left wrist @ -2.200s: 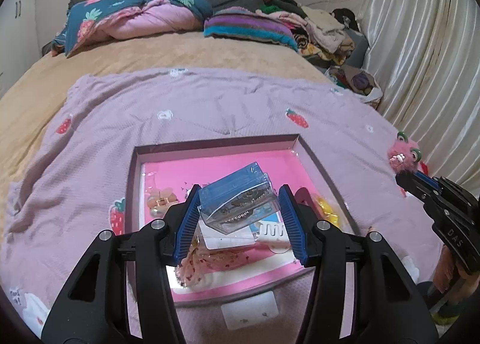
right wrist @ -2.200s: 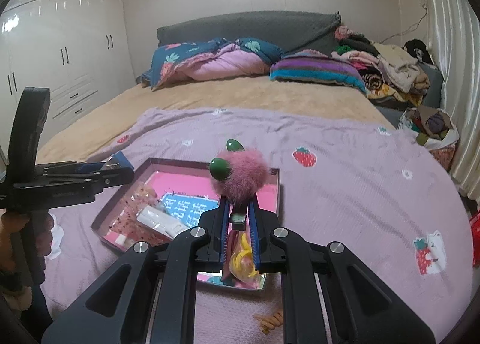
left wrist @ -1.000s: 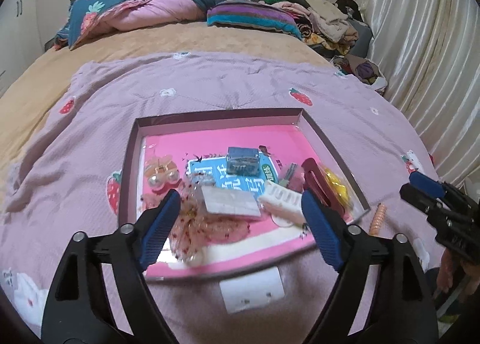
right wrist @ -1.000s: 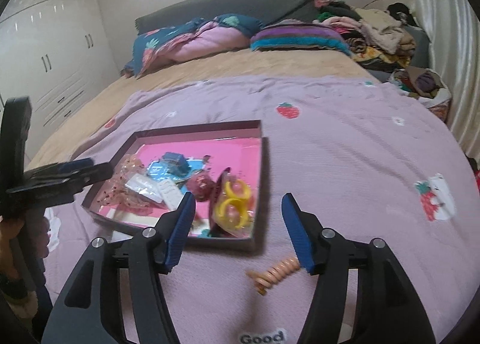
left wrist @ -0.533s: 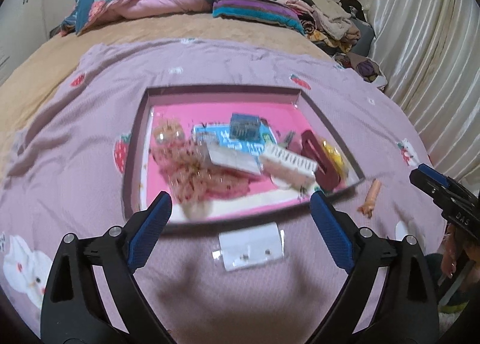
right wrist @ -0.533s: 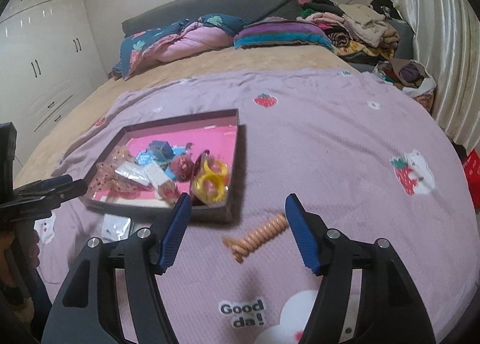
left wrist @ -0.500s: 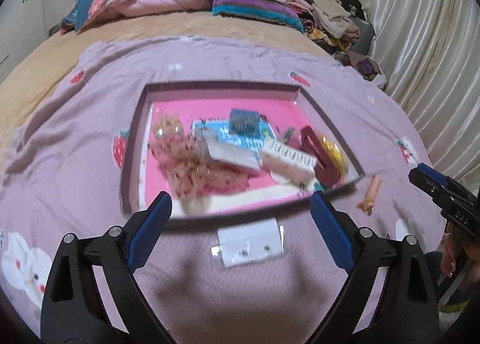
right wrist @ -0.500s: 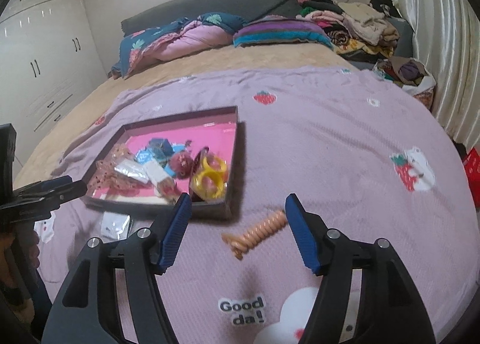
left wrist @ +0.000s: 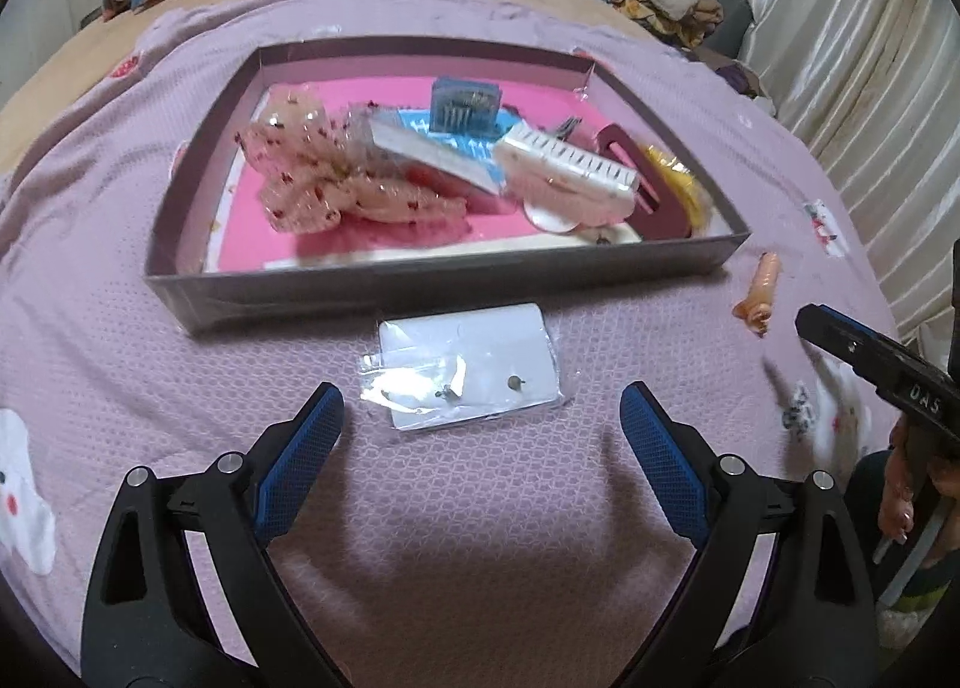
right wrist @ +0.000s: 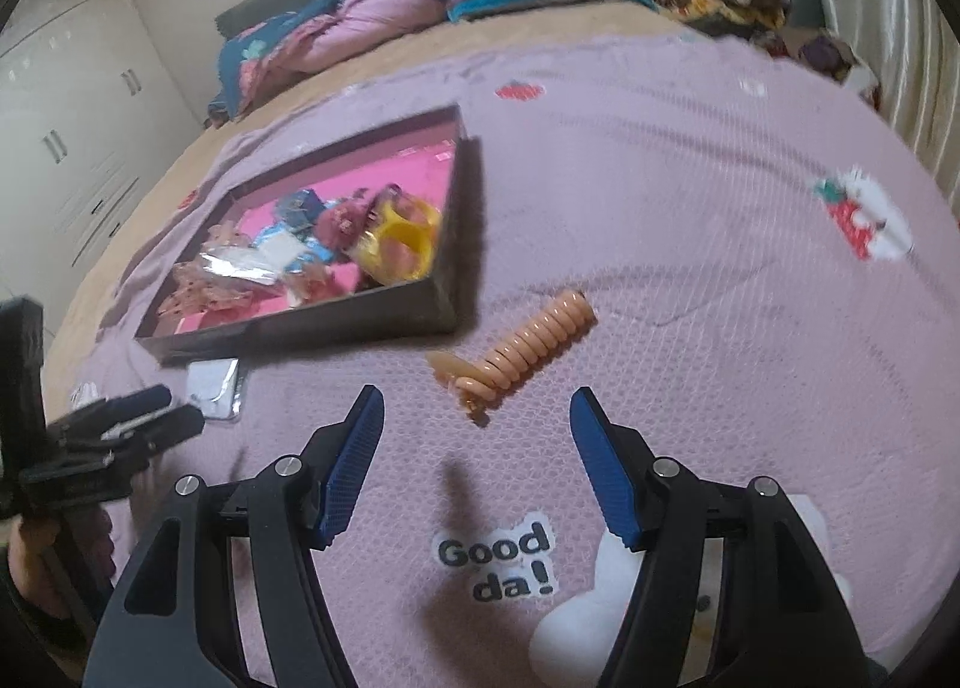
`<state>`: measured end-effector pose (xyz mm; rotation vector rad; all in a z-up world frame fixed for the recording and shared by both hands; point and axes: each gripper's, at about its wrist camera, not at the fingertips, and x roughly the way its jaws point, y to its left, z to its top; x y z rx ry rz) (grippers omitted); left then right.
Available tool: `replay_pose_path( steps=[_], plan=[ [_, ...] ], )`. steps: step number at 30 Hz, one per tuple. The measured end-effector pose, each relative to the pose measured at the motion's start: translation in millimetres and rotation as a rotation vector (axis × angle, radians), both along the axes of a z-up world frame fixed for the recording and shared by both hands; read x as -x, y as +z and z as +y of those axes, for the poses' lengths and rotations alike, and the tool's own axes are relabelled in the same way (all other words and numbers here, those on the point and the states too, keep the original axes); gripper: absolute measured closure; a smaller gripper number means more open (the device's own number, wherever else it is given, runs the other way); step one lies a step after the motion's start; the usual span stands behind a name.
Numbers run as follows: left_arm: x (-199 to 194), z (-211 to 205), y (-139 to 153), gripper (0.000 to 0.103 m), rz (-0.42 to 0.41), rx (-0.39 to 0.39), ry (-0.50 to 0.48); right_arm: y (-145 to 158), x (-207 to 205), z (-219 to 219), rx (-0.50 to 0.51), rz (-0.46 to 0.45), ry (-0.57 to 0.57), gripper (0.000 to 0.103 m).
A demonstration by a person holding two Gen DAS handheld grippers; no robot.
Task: Organize jewelry
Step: 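Grasp the orange coiled comb clip with the right tool while the left tool grasps the white earring card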
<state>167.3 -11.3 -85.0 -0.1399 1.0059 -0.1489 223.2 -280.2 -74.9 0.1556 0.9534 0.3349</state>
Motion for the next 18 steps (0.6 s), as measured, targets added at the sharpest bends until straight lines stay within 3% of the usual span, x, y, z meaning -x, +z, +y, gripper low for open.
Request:
replay_pose_path(
  steps=[8,10,13,15,18],
  plan=[
    [-13.5,-10.6,-11.3,0.017,-0.001,-0.04,0.024,-23.9,-35.7,-3.4,-0.095,0.096,-0.085,0.047],
    [-16.4,-13.2,-13.7,0.018,-0.001,-0.056,0.031,-27.7,-41.7,-4.8,-0.116,0.105,-0.108,0.057],
    [-15.5,-15.9,-14.3,0.038,-0.01,-0.087,0.029,-28.3,-43.7,-1.8,-0.1,0.096,-0.105,0.063],
    [-13.3,-13.0,-13.7,0.041,-0.01,-0.085,0.022,-25.5,-40.2,3.4,-0.072,0.076,-0.08,0.07],
    [-10.1,-6.7,-11.6,0.044,-0.005,-0.06,0.02,-24.2,-31.2,6.9,-0.054,0.066,-0.06,0.072]
  ],
)
